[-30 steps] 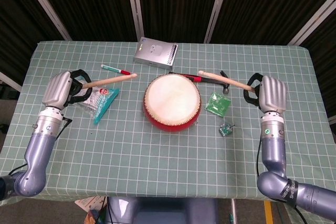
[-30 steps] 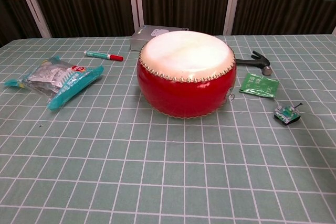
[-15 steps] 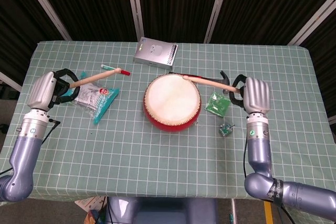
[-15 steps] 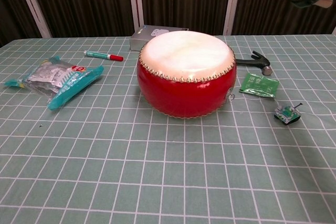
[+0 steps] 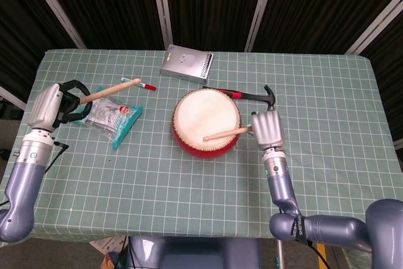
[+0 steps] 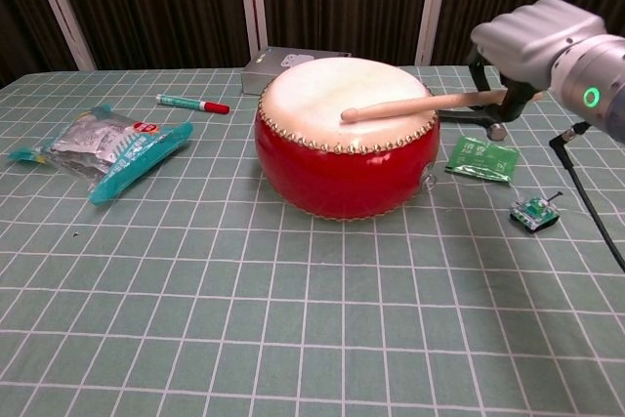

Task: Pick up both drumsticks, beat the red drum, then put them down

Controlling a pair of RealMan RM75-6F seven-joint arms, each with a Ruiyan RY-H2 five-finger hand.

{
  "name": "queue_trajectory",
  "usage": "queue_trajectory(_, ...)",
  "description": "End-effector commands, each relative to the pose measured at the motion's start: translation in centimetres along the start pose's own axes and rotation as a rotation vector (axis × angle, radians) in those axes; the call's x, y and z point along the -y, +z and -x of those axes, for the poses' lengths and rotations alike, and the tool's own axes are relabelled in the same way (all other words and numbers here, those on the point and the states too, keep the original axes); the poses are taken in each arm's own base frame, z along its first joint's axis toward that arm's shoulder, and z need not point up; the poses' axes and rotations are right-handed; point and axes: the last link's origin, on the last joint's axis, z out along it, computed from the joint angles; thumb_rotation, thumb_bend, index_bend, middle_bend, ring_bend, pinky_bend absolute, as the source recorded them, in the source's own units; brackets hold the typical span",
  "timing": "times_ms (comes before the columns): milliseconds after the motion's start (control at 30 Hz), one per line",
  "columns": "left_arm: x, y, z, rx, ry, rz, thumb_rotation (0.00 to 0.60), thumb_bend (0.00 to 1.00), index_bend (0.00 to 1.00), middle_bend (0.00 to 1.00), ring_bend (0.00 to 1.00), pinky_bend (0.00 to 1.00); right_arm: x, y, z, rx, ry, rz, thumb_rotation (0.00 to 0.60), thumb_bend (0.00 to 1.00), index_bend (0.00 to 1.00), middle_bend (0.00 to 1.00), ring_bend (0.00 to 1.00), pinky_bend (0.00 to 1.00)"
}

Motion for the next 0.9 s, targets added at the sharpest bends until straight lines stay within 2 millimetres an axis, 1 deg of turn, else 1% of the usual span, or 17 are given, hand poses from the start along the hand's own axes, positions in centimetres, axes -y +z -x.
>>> queue_trajectory(33, 0.1, 0.0, -0.1, 0.0, -0.001, -0.003, 0.6, 0.59, 0.8, 1.0, 1.0, 1.0, 1.6, 0.2, -0.7, -0.05, -0.037, 0.013, 0.6, 0.52, 0.93, 1.0, 1.0, 1.0)
queue_trajectory(133, 0.1, 0.0, -0.2, -0.001, -0.005, -0.003, 0.6, 0.59, 0.8, 1.0, 1.0, 1.0, 0.5, 0.4, -1.9, -0.053, 0.083, 0.085, 0.6, 0.52, 0.93, 1.0, 1.0, 1.0)
queue_trajectory(167, 0.0, 0.0, -0.3, -0.002, -0.006, 0.0, 0.6, 0.59, 0.8, 1.0, 1.0, 1.0, -0.3, 0.5, -2.6, -0.059, 0.153, 0.125, 0.6, 0.52, 0.93, 1.0, 1.0, 1.0)
queue_trajectory(300, -0.3, -0.2, -0.3, 0.001, 0.002, 0.009, 0.6, 0.59, 0.8, 1.0, 1.0, 1.0, -2.5, 0.5, -4.5, -0.096, 0.255, 0.188, 0.6, 0.52, 0.93, 1.0, 1.0, 1.0)
queue_trajectory(367, -0.6, -0.3, -0.1, 0.006, 0.009, 0.014, 0.6, 0.59, 0.8, 1.0, 1.0, 1.0, -3.8, 0.2, -5.6, -0.119, 0.306, 0.208, 0.6, 0.52, 0.93, 1.0, 1.0, 1.0)
queue_trajectory(467, -0.9, -0.4, 0.2, 0.017, 0.028, 0.019, 0.6, 0.59, 0.8, 1.0, 1.0, 1.0, -5.4, -0.4, -6.6, -0.131, 0.388, 0.231, 0.6, 0.52, 0.93, 1.0, 1.0, 1.0)
queue_trajectory(533, -1.2, -0.4, 0.5, 0.028, 0.045, 0.021, 0.6, 0.59, 0.8, 1.0, 1.0, 1.0, -6.6, -0.9, -6.8, -0.12, 0.457, 0.256, 0.6, 0.52, 0.93, 1.0, 1.0, 1.0)
queue_trajectory(633, -1.7, -0.1, 1.2, 0.047, 0.078, 0.024, 0.6, 0.59, 0.8, 1.0, 1.0, 1.0, -8.1, -1.4, -6.5, -0.092, 0.529, 0.29, 0.6, 0.52, 0.93, 1.0, 1.0, 1.0)
queue_trajectory(700, -2.0, 0.2, 1.8, 0.06, 0.104, 0.029, 0.6, 0.59, 0.8, 1.0, 1.0, 1.0, -8.6, -1.6, -6.2, -0.083, 0.532, 0.293, 0.6, 0.52, 0.93, 1.0, 1.0, 1.0)
queue_trajectory(900, -3.5, 2.6, 4.3, 0.072, 0.208, 0.057, 0.6, 0.59, 0.8, 1.0, 1.0, 1.0, -9.7, -1.9, -5.5, -0.079, 0.542, 0.294, 0.6, 0.52, 0.93, 1.0, 1.0, 1.0)
